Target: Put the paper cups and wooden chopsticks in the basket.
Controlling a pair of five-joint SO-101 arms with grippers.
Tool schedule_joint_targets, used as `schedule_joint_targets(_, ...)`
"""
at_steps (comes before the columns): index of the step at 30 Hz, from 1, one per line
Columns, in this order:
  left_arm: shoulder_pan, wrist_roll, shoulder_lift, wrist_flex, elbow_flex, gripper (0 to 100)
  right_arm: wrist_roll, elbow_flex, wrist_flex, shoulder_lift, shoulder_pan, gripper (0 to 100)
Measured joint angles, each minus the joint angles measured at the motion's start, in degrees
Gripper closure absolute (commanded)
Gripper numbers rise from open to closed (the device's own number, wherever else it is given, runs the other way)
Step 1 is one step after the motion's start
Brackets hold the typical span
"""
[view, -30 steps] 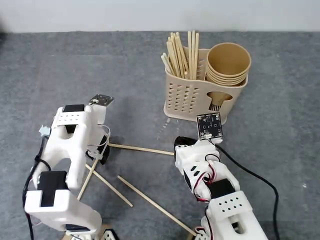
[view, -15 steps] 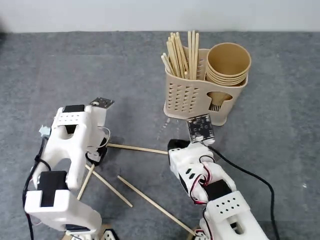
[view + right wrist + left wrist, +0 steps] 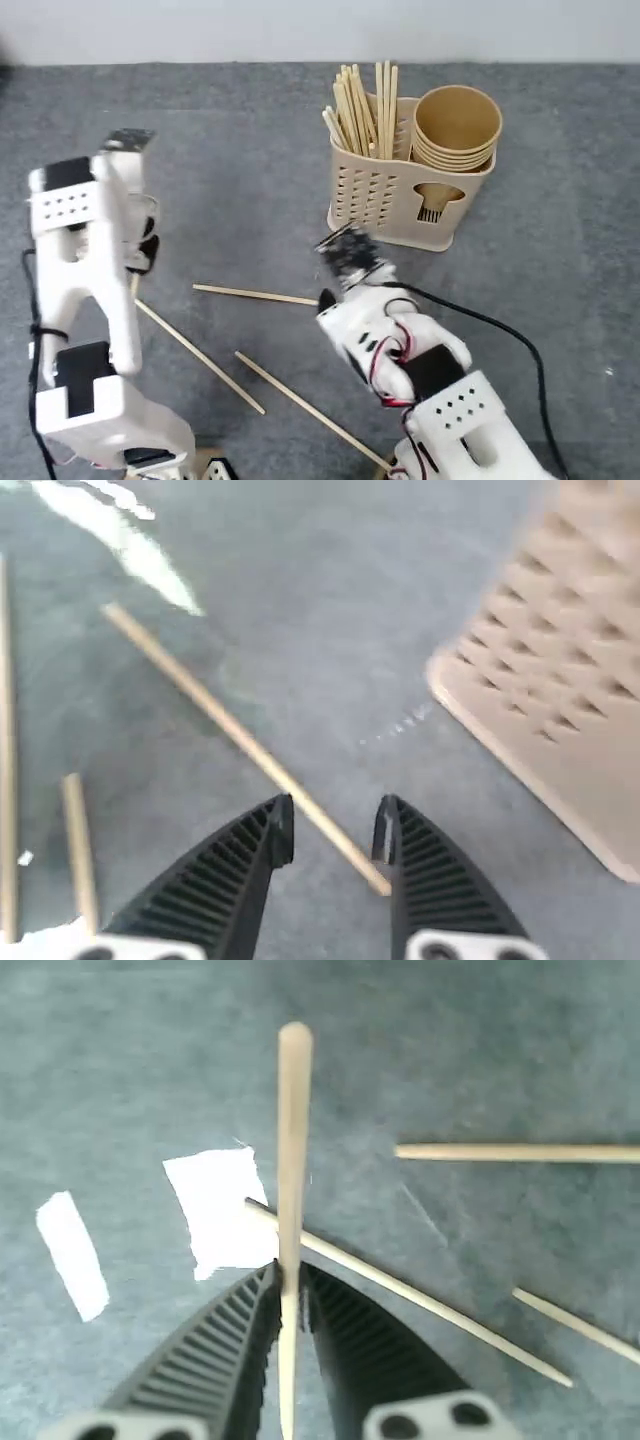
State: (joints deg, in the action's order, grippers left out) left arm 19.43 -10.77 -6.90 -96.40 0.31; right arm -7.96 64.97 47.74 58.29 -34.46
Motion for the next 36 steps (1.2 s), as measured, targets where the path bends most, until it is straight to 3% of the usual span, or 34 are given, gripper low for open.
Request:
schedule_joint_targets(7,4.9,0.0,0.0,-0.4,-3.8,99,-1.9,-11.8,0.4,-20.7,-6.7,84.0)
schedule_joint_targets(20,9.5,2.4,0.0,-0.5,-9.4,99,-6.9,-46.0,0.4,-69.5,-10.0,84.0)
schedule_joint_targets(33,9.5,2.4,0.0,-0.5,-9.4,99,-10.2,-63.1,5.5,-84.7,-12.8,84.6)
schedule_joint_targets(36,9.5,2.4,0.0,-0.5,-9.4,99,-10.3,-67.3,9.3,-87.6,-12.8,90.8)
